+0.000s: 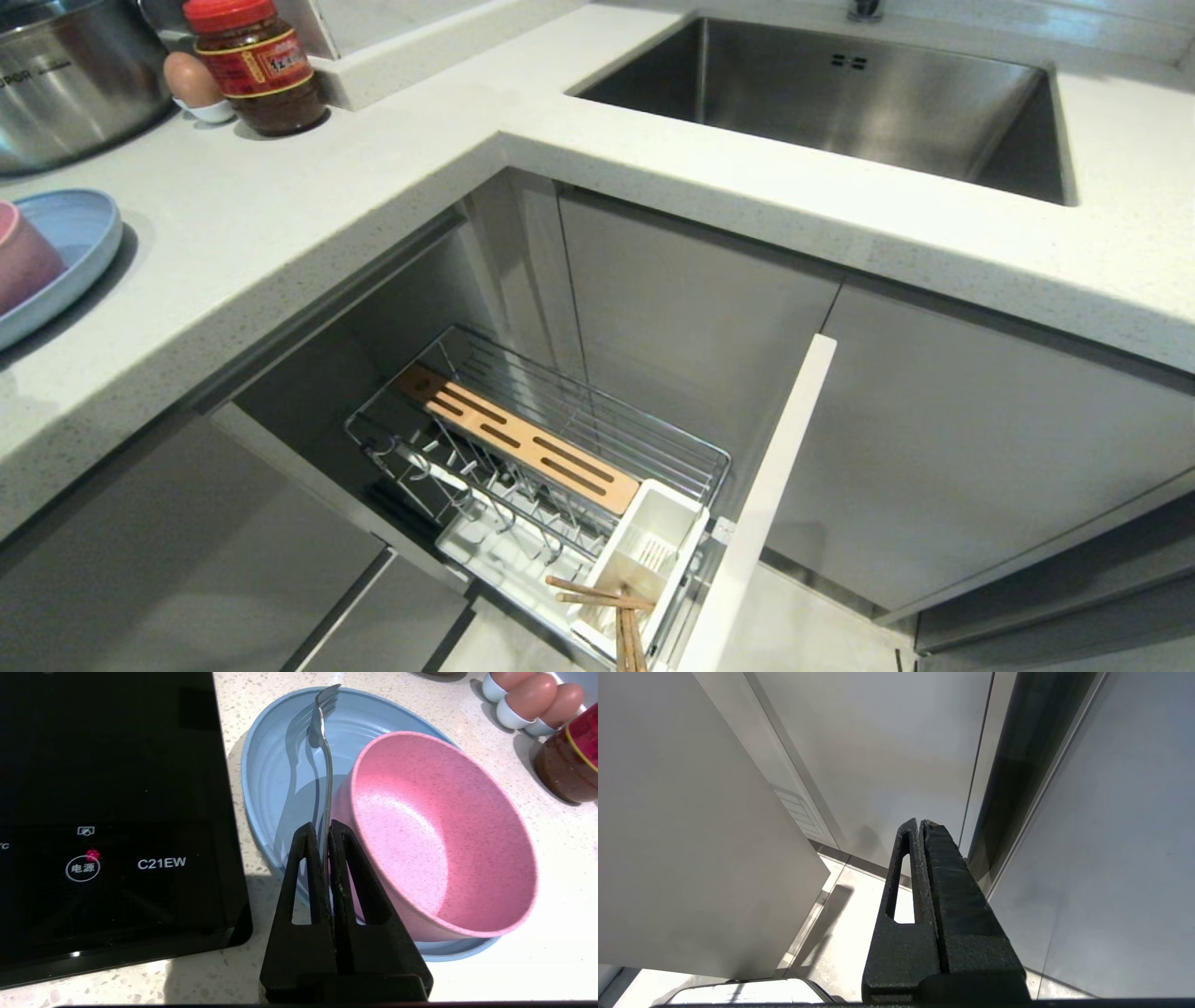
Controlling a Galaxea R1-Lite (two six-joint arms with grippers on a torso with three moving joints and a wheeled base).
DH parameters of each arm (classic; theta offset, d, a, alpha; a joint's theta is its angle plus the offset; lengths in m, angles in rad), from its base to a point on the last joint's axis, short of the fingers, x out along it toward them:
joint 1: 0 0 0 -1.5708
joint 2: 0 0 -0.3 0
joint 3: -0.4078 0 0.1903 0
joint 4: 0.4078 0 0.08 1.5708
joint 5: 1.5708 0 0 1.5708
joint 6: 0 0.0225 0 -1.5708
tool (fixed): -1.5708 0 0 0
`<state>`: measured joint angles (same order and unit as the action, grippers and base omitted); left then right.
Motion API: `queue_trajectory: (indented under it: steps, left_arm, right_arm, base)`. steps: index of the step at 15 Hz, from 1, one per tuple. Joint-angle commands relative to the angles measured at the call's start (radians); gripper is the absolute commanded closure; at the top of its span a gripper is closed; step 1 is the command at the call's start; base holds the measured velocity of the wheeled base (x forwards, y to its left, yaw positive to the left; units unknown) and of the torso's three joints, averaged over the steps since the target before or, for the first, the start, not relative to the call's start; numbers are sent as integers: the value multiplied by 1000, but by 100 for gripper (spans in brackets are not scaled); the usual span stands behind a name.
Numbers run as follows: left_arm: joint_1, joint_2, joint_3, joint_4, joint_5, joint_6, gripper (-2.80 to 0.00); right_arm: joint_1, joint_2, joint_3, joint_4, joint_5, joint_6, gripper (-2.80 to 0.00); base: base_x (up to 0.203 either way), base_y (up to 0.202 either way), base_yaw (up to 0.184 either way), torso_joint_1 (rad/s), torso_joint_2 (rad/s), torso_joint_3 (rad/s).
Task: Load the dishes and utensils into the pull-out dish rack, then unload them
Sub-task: Take the fork out of the cupboard
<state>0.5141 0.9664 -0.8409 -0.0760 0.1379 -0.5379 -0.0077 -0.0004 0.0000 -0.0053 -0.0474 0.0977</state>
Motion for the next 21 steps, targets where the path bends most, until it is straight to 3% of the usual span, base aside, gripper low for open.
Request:
queue_trajectory:
  steps: [1,9,10,21]
  left_arm:
    - [3,3,6,-1,2,-17,0]
    - [3,7,9,2,2,-23,0]
    - [3,8,9,1,2,-22,-280]
    - [3,-69,-67,-15,42,8,-280]
  right_arm:
    - [0,-4,0,-1,0,1,0]
    - [0,-4,0,-1,0,1,0]
    - [0,-4,0,-1,0,1,0]
    - [0,-4,0,-1,0,1,0]
  base:
    - [0,0,0,0,0,0]
    - [0,0,0,0,0,0]
    - [0,0,0,0,0,0]
    - [0,0,0,0,0,0]
